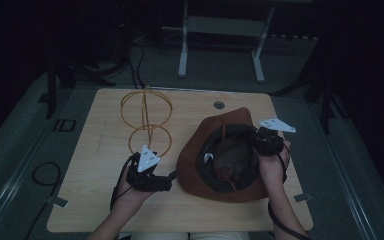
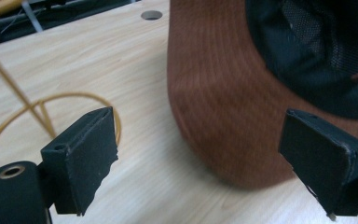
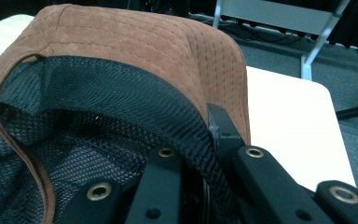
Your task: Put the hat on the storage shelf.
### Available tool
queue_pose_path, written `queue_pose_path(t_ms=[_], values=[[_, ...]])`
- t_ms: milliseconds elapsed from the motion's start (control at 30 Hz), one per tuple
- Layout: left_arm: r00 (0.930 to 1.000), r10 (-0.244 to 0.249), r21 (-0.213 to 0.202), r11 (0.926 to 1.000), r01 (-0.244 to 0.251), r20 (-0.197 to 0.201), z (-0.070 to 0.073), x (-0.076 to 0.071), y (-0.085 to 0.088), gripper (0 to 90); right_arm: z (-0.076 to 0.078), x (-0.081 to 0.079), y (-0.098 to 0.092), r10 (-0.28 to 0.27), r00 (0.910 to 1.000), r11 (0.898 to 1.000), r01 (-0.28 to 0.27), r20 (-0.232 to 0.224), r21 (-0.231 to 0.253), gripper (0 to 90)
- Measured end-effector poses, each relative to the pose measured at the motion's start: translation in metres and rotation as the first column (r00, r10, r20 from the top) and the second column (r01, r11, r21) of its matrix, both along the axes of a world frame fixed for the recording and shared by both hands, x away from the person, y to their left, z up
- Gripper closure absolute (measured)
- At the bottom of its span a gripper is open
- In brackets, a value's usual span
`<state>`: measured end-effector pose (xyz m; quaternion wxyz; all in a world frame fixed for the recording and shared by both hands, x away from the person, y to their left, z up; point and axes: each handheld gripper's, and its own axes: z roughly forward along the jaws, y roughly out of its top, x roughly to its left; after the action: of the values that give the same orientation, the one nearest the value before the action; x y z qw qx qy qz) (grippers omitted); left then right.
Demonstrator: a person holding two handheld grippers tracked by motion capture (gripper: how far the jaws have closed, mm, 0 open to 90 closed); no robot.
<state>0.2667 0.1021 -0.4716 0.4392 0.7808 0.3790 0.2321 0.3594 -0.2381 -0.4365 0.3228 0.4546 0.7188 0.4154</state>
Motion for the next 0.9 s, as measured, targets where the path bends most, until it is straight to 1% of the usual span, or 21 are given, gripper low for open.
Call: queue_pose_path(t_ms=[67,100,133,167,200,233,267,367,467,500,533,567,600,633,667,733,767,800,833,900], values=[[0.9999,-0.011,0.004,0.9999,0.011,0.009,0.005,0.006,-0.008,12.0,0.002,-0.003,0.001,0.005,1.0,1.0,-0.005,0.008,0.001,84.6],[0.9999,-0.011,0.004,0.9999,0.011,0.009,0.005,0.006,-0.008,12.0,0.003,-0.004,0.002,0.007,0.9999,1.0,-0.007,0.012,-0.003,84.6],[0.9995,-0.029,-0.002,0.9996,0.029,0.011,0.009,0.011,-0.014,12.0,0.004,-0.005,0.002,0.013,0.9998,1.0,-0.013,0.012,0.002,84.6],[0.9993,-0.035,-0.008,0.9993,0.035,0.012,0.011,0.015,-0.018,12.0,0.004,-0.006,0.003,0.016,0.9998,1.0,-0.016,0.012,0.002,84.6],[0.9987,-0.048,-0.003,0.9988,0.048,0.013,0.013,0.018,-0.022,12.1,0.005,-0.008,0.004,0.017,0.9997,1.0,-0.017,0.018,-0.002,84.6],[0.9987,-0.048,-0.003,0.9988,0.048,0.013,0.013,0.018,-0.022,13.1,0.006,-0.01,0.005,0.02,0.9996,1.0,-0.02,0.022,-0.005,84.6],[0.9973,-0.072,0.024,0.9972,0.071,0.017,0.017,0.023,-0.031,13.8,0.006,-0.011,0.006,0.026,0.9994,1.0,-0.026,0.023,-0.004,84.6],[0.9957,-0.091,0.034,0.9953,0.091,0.017,0.023,0.031,-0.046,14.9,0.006,-0.014,0.008,0.037,0.999,0.999,-0.037,0.024,-0.004,84.6],[0.9954,-0.088,0.065,0.9942,0.085,0.038,0.03,0.041,-0.063,14.9,0.005,-0.015,0.011,0.043,0.9988,0.999,-0.043,0.022,-0.001,84.6],[0.9954,-0.088,0.065,0.9942,0.085,0.038,0.03,0.041,-0.063,15.0,0.005,-0.015,0.011,0.043,0.9988,0.999,-0.043,0.022,-0.001,84.6],[0.9965,-0.08,0.084,0.9935,0.077,0.024,0.03,0.048,-0.071,15.3,0.004,-0.015,0.012,0.044,0.9988,0.999,-0.044,0.019,0.0,84.6],[0.9972,-0.067,0.1,0.9929,0.064,0.032,0.03,0.052,-0.075,15.3,0.003,-0.015,0.013,0.044,0.9989,0.999,-0.044,0.019,-0.001,84.6],[0.9975,-0.065,0.113,0.9917,0.061,0.029,0.03,0.056,-0.078,16.8,0.003,-0.015,0.013,0.046,0.9988,0.999,-0.046,0.016,0.002,84.6],[0.9984,-0.051,0.122,0.9913,0.048,0.023,0.028,0.061,-0.082,19.6,0.003,-0.016,0.013,0.048,0.9987,0.999,-0.048,0.017,0.005,84.6],[0.999,-0.039,0.121,0.992,0.036,0.022,0.027,0.063,-0.084,19.5,0.004,-0.016,0.014,0.049,0.9986,0.999,-0.049,0.02,-0.002,84.6],[0.999,-0.039,0.121,0.992,0.036,0.022,0.027,0.063,-0.084,19.6,0.004,-0.017,0.014,0.05,0.9986,0.999,-0.05,0.02,-0.002,84.6],[0.9998,-0.006,0.13,0.9915,0.004,0.017,0.026,0.071,-0.091,20.3,0.004,-0.018,0.015,0.053,0.9983,0.999,-0.053,0.022,-0.002,84.5],[0.9999,-0.005,0.135,0.9908,0.003,0.015,0.026,0.073,-0.093,21.4,0.004,-0.018,0.015,0.058,0.9981,0.998,-0.058,0.021,-0.002,84.5],[0.9996,0.018,0.14,0.99,-0.021,0.023,0.026,0.074,-0.096,21.4,0.005,-0.019,0.016,0.061,0.9979,0.998,-0.061,0.019,0.001,84.6],[0.9995,0.028,0.154,0.9876,-0.031,0.017,0.026,0.078,-0.099,24.3,0.006,-0.022,0.018,0.073,0.9972,0.997,-0.073,0.019,0.005,84.5]])
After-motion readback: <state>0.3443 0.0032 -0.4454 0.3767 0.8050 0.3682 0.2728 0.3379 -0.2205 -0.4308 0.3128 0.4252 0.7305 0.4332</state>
